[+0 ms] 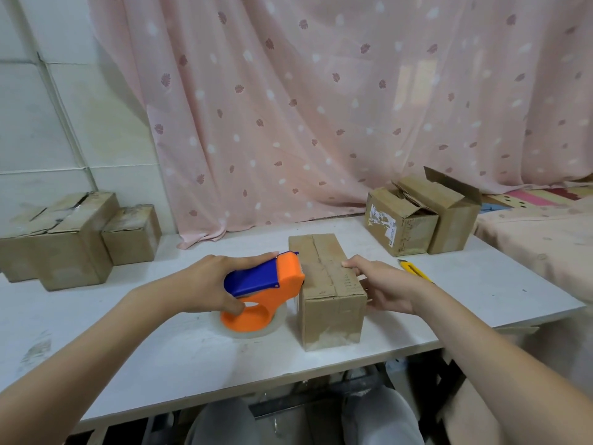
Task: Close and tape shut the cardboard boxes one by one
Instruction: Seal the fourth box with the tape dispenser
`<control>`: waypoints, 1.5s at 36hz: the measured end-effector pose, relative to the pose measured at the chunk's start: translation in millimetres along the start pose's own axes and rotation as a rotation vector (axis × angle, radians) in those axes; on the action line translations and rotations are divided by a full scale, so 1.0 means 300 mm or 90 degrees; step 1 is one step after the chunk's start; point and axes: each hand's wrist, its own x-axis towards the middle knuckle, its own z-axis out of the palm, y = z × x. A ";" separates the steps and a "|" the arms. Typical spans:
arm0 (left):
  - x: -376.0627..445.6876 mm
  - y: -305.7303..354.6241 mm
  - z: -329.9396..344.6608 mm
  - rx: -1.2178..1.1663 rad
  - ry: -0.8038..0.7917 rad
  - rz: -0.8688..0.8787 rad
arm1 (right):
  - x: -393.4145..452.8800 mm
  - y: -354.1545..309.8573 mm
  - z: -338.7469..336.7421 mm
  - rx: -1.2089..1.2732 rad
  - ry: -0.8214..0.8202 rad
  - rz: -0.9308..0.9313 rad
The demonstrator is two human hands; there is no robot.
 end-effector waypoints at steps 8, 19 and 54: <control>0.005 -0.009 0.016 -0.007 0.016 0.004 | -0.081 -0.049 0.152 -0.537 0.254 -0.382; 0.014 -0.004 0.025 -0.018 0.028 0.018 | -0.121 -0.044 0.232 -0.855 0.159 -0.351; -0.080 -0.068 -0.046 0.044 0.004 0.002 | -0.089 -0.095 0.267 -0.744 0.251 -0.197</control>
